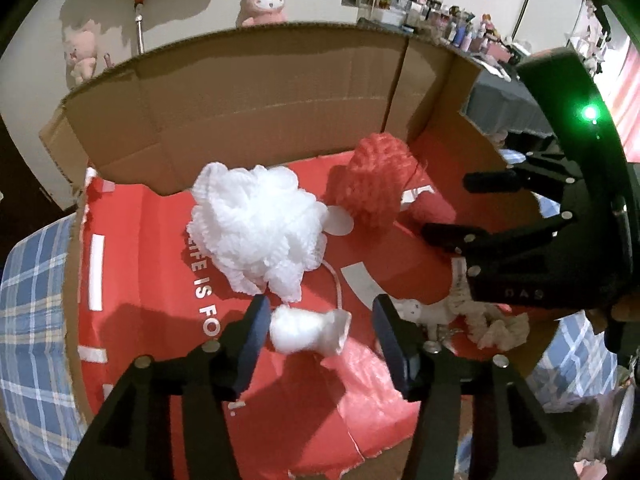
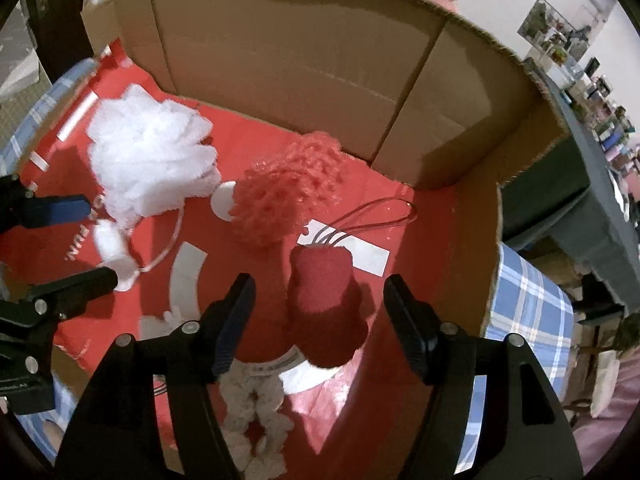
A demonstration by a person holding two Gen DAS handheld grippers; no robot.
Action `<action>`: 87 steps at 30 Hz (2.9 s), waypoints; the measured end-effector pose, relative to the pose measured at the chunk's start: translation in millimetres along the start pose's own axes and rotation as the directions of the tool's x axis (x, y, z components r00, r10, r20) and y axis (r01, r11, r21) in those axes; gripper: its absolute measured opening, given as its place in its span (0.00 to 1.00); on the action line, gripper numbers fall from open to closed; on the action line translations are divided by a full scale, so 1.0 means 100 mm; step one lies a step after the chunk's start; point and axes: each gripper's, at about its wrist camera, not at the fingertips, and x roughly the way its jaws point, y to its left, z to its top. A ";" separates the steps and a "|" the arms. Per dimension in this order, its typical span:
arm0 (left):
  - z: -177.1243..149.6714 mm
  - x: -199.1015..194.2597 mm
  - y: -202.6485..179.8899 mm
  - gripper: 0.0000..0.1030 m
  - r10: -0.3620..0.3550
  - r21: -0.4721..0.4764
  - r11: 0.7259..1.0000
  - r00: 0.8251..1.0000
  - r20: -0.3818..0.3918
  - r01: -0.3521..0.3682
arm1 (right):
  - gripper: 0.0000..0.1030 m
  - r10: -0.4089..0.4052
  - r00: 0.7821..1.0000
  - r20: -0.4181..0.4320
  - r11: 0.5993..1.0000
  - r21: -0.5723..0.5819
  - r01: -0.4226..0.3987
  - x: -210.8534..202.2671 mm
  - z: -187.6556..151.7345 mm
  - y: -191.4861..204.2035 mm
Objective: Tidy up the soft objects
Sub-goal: 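Open both tools to drop the cotton wad and red sock in the box, then withdraw both tools from the box back toward the table items, then grasp the beige round pad with the left tool while the right tool grasps the black pompom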
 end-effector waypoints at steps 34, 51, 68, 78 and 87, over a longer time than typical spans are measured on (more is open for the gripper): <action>-1.97 -2.29 -0.61 1.00 0.059 -0.116 0.993 0.832 0.552 0.007 | 0.93 -0.069 0.790 0.609 0.993 0.117 -0.004 -2.51 -2.40 1.00; -2.77 -1.45 -0.72 1.00 0.112 -0.123 0.990 0.897 0.426 -0.066 | 0.93 -0.071 0.850 0.522 0.972 0.228 -0.059 -1.45 -3.21 1.22; -2.84 -0.99 -0.63 0.94 0.103 -0.112 0.991 0.944 0.314 -0.071 | 0.66 0.030 0.874 0.485 0.967 0.207 -0.148 -1.14 -3.21 1.21; -2.82 -0.80 -0.62 0.73 0.114 -0.091 0.992 0.956 0.271 -0.093 | 0.44 0.023 0.896 0.443 0.960 0.241 -0.144 -0.96 -3.22 1.12; -2.79 -0.92 -0.65 0.27 0.040 -0.063 0.998 0.954 0.298 -0.022 | 0.27 0.055 0.869 0.491 0.953 0.235 -0.193 -1.07 -3.25 1.07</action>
